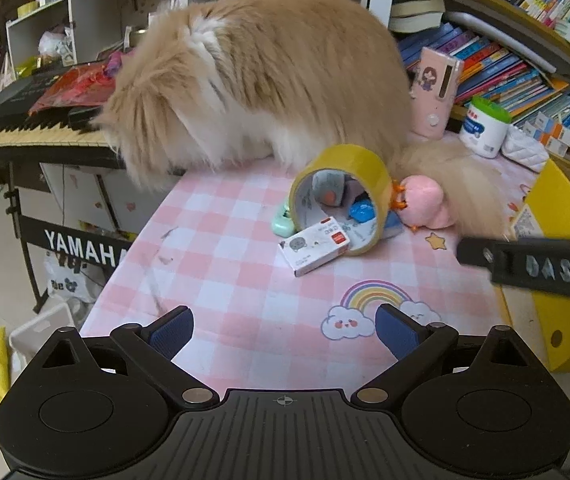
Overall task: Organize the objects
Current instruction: 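Move both tools toward the yellow tape roll and small card box, then grasp the yellow tape roll with the right tool while the left tool grasps the card box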
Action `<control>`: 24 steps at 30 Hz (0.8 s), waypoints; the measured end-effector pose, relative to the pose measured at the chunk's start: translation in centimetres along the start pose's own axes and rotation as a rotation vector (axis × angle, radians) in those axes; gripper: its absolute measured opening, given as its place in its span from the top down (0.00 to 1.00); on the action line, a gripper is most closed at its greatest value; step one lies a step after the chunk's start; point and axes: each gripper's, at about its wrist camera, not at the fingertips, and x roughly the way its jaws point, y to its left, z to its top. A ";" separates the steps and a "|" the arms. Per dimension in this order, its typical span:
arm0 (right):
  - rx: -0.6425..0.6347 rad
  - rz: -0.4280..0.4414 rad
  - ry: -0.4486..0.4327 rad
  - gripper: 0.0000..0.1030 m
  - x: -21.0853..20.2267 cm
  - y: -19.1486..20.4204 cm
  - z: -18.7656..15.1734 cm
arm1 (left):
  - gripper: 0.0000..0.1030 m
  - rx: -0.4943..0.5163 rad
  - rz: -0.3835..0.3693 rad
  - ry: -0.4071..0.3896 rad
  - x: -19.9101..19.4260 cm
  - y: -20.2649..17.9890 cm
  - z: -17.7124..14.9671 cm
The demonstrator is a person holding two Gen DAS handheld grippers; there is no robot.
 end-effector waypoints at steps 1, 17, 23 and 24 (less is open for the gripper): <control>-0.013 0.014 0.003 0.42 0.5 0.3 0.5 | 0.05 0.007 -0.002 0.010 0.3 0.0 0.1; -0.240 0.158 0.038 0.56 9.6 5.3 5.9 | 0.05 -0.001 0.021 0.027 2.6 0.3 1.3; -0.111 0.198 0.051 0.60 9.2 3.2 6.4 | 0.07 -0.018 -0.017 0.022 3.3 -0.3 1.7; -0.083 0.196 0.051 0.61 8.9 2.9 6.3 | 0.07 -0.010 -0.032 0.024 3.5 -0.6 1.6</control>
